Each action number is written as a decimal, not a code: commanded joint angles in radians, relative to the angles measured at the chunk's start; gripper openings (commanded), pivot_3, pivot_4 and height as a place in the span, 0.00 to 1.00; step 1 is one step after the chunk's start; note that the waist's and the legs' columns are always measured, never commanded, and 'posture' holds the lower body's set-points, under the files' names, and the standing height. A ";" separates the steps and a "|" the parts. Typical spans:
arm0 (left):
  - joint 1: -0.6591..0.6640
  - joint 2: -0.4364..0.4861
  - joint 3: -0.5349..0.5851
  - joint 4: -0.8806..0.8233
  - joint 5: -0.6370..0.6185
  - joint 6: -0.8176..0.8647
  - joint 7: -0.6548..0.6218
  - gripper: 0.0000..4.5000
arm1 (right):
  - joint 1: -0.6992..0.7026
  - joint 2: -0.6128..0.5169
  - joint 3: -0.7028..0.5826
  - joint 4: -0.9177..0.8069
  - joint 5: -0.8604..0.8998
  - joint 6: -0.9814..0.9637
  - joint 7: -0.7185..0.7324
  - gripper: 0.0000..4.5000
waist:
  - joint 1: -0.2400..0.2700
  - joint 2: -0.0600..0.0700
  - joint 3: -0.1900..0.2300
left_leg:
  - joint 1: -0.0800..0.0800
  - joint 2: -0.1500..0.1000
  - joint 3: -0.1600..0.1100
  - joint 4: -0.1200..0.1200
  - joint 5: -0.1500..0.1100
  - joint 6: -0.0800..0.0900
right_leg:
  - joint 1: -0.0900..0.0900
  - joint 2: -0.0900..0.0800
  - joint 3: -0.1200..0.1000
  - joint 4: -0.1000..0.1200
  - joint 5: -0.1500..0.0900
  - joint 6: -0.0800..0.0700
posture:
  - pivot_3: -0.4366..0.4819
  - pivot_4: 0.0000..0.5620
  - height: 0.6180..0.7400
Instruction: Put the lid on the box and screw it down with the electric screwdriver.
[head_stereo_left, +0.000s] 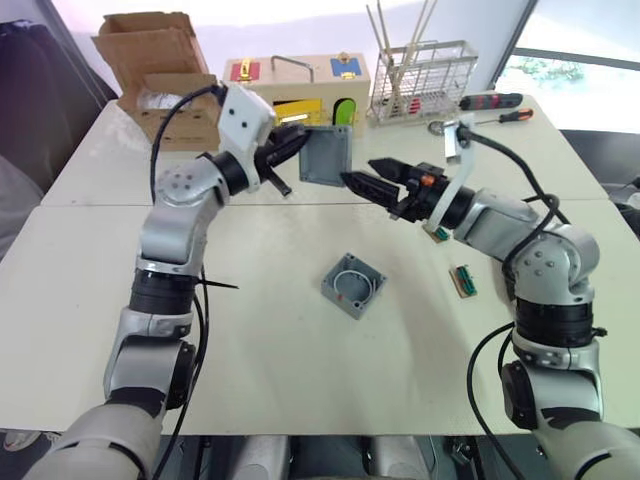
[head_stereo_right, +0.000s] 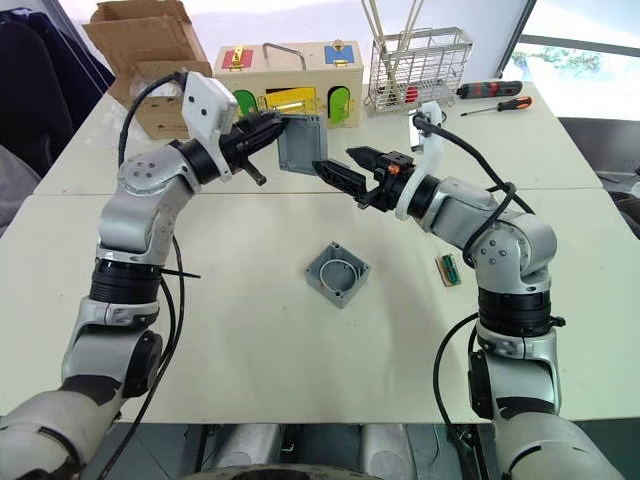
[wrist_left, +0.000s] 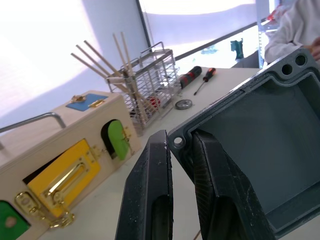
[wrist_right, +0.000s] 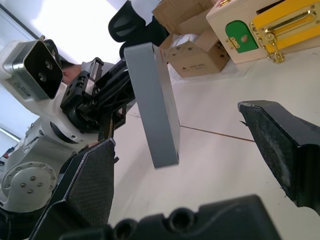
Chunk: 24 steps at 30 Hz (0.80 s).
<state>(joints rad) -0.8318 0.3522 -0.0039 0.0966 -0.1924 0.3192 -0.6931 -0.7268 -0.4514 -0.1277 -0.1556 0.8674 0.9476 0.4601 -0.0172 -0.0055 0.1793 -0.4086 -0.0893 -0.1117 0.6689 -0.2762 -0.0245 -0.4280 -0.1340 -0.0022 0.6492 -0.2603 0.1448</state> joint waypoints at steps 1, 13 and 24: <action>-0.010 0.016 -0.003 -0.063 -0.007 -0.026 -0.007 0.00 | -0.034 -0.001 -0.028 -0.017 0.017 -0.005 0.015 1.00 | -0.001 0.000 0.000 | 0.000 0.000 0.000 0.000 0.000 0.000 | 0.000 0.000 0.000 0.000 0.000 0.000 | 0.48 0.27 0.95; -0.021 0.028 -0.026 -0.063 -0.002 -0.044 -0.022 0.00 | -0.025 -0.003 -0.040 -0.030 0.012 0.004 0.004 0.52 | 0.001 0.000 0.000 | 0.000 0.000 0.000 0.000 0.000 0.000 | 0.000 0.000 0.000 0.000 0.000 0.000 | 0.48 0.27 0.95; -0.012 0.028 -0.031 -0.082 -0.004 -0.044 -0.021 0.00 | -0.014 0.001 -0.023 -0.043 0.013 0.024 -0.009 0.03 | 0.001 0.000 0.000 | 0.000 0.000 0.000 0.000 0.000 0.000 | 0.000 0.000 0.000 0.000 0.000 0.000 | 0.48 0.27 0.95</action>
<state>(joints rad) -0.8314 0.3729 -0.0362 0.0735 -0.1777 0.2976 -0.6959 -0.7268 -0.4501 -0.1401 -0.1726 0.8775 0.9683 0.4540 -0.0163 -0.0054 0.1793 -0.4087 -0.0893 -0.1116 0.6689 -0.2762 -0.0244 -0.4280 -0.1342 -0.0022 0.6491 -0.2603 0.1449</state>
